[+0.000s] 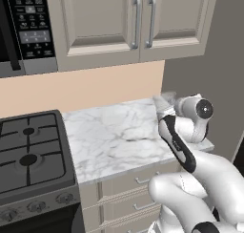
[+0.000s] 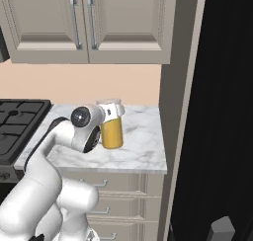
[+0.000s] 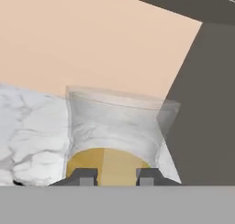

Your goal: Move the chili pepper and sausage from the second highest shelf to the top shelf to make space. Then, place the pitcher from the counter on the cleared second highest shelf.

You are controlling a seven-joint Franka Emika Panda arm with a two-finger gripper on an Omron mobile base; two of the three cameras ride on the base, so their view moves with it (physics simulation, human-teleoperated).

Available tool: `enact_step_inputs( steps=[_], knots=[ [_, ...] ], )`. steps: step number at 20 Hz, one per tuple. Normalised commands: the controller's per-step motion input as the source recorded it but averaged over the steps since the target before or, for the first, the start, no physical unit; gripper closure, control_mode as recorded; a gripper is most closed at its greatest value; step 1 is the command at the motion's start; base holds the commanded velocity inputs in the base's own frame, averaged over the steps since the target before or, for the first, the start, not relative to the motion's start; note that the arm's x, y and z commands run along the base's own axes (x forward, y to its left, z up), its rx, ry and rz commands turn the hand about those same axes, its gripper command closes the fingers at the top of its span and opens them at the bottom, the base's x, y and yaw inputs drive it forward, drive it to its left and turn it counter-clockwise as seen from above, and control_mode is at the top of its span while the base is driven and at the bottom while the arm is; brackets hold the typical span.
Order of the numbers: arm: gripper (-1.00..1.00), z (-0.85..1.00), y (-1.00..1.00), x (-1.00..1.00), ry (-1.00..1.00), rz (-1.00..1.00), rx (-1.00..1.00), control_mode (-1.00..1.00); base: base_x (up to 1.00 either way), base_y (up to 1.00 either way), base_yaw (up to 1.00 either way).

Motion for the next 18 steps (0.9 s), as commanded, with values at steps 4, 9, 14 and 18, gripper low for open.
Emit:
enact_step_inputs(
  steps=[4, 9, 14, 18],
  knots=[
    [1.0, 0.75, 0.46, -0.19, -0.22, -0.03, 0.03, -1.0, 0.0, 0.0, 0.0],
    [1.0, 0.93, 0.57, -0.29, -0.39, 0.0, 0.0, -1.0, 0.0, 0.0, 0.0],
    [1.0, 1.0, 0.6, -0.34, -0.24, 0.0, 0.0, -1.0, 0.0, 0.0, 0.0],
    [1.0, 1.0, 0.61, -0.42, -0.08, 0.0, 0.0, -1.0, 0.0, 0.0, 0.0]
  ],
)
